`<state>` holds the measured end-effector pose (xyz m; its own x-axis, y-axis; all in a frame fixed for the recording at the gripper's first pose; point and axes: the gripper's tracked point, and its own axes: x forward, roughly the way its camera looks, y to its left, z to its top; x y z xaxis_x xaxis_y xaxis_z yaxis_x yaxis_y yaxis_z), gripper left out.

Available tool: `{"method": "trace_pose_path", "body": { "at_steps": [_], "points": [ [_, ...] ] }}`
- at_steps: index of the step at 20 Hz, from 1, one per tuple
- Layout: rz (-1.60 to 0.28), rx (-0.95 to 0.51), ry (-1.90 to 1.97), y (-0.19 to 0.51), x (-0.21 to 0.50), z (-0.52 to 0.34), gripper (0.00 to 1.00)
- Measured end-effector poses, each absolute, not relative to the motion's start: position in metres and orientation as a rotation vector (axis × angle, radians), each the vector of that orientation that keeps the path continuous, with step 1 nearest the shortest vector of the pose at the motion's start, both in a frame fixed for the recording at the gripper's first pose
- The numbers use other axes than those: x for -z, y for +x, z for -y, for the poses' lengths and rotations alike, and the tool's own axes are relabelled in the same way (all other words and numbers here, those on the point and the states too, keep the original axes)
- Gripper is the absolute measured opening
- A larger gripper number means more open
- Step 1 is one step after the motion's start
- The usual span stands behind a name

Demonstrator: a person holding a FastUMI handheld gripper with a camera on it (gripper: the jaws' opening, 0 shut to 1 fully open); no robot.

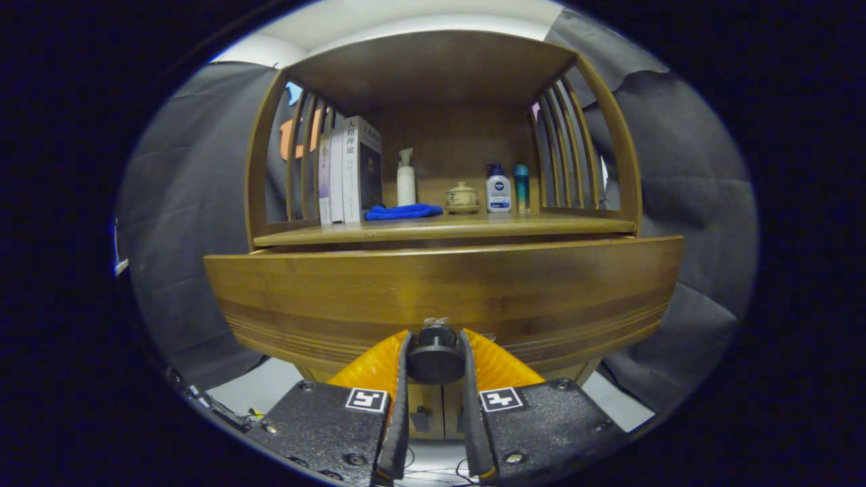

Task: Pull open the drawer, take out the items inside it, and place them on the countertop above the cabinet.

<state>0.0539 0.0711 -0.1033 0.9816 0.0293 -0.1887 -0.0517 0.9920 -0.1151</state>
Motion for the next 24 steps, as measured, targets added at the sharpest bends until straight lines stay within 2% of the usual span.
{"method": "trace_pose_path", "body": {
  "at_steps": [24],
  "points": [
    [-0.243,-0.095,-0.103,-0.051,0.124,-0.067,0.36]
  ]
}}
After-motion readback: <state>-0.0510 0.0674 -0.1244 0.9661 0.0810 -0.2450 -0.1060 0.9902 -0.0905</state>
